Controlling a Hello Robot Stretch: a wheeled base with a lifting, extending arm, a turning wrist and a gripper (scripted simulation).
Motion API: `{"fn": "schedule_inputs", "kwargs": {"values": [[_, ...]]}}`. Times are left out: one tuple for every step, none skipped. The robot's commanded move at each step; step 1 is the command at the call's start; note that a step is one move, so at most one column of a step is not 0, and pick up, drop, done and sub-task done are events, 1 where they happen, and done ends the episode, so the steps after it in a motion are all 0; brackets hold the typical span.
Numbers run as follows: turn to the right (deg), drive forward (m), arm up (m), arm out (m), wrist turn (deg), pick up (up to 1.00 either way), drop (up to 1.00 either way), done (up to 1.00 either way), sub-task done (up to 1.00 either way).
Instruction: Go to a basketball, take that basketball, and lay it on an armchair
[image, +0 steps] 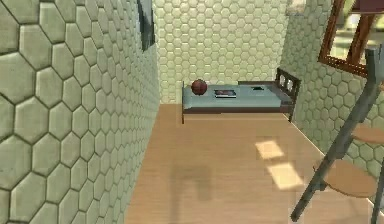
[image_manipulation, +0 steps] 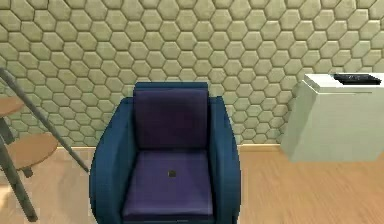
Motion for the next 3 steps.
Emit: {"fn": "schedule_inputs", "kwargs": {"values": [[0.0,1.00,0.00,0.00,0.0,0.00,0.00,0.00,0.00],[-3.0,0.00,0.00,0.00,0.0,0.00,0.00,0.00,0.00],[0.0,0.95,0.00,0.00,0.0,0.00,0.00,0.00,0.00]]}}
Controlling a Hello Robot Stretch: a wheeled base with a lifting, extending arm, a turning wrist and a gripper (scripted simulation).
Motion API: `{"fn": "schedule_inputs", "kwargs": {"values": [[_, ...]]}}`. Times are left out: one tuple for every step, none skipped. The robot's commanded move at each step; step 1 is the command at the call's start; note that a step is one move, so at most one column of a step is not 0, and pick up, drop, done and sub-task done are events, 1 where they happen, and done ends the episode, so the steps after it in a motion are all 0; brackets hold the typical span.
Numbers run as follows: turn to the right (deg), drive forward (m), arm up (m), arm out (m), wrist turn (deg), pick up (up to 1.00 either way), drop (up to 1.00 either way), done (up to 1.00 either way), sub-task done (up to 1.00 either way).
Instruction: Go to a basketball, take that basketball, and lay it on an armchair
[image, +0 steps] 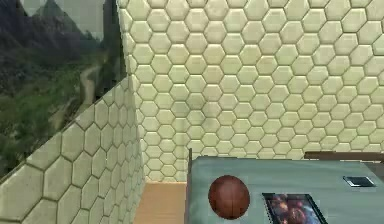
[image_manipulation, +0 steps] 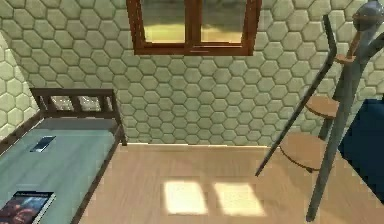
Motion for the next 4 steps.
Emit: {"fn": "schedule_inputs", "kwargs": {"values": [[-45.0,0.00,0.00,0.00,0.0,0.00,0.00,0.00,0.00],[-27.0,0.00,0.00,0.00,0.0,0.00,0.00,0.00,0.00],[0.0,0.00,0.50,0.00,0.0,0.00,0.00,0.00,0.00],[0.0,0.00,0.08,0.00,0.0,0.00,0.00,0.00,0.00]]}}
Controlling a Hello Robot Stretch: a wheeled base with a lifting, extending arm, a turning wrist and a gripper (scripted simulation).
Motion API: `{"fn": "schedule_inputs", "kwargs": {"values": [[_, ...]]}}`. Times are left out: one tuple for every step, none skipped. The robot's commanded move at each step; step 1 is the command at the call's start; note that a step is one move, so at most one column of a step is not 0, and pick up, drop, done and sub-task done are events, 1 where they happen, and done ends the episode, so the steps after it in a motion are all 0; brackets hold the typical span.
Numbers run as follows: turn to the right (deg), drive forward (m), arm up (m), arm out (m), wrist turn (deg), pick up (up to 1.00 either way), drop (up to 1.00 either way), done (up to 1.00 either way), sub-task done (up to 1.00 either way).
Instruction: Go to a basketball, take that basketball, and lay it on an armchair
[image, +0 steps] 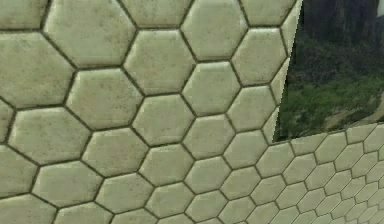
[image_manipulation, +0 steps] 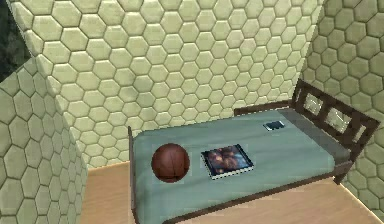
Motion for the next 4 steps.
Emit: {"fn": "schedule_inputs", "kwargs": {"values": [[0.0,0.00,0.00,0.46,0.0,0.00,0.00,0.00,0.00],[0.0,0.00,0.00,0.00,45.0,0.00,0.00,0.00,0.00],[0.0,0.00,0.00,0.00,45.0,0.00,0.00,0.00,0.00],[0.0,0.00,0.00,0.00,45.0,0.00,0.00,0.00,0.00]]}}
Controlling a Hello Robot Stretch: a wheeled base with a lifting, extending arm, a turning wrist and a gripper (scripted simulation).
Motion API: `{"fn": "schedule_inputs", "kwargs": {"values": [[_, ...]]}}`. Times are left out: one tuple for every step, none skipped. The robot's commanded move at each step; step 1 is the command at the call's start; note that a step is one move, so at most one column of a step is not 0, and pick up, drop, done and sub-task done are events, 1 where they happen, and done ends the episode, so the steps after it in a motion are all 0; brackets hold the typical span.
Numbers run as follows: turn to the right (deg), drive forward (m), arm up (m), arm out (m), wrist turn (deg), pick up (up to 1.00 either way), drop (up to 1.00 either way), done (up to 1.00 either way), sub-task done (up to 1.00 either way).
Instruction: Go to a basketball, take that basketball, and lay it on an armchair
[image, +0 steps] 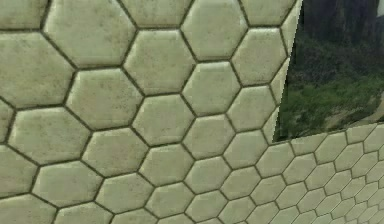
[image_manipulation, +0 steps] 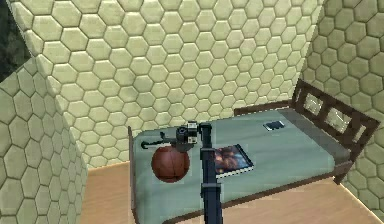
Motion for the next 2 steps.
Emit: {"fn": "schedule_inputs", "kwargs": {"values": [[0.0,0.00,0.00,0.00,18.0,0.00,0.00,0.00,0.00],[0.0,0.00,-0.30,0.00,0.0,0.00,0.00,0.00,0.00]]}}
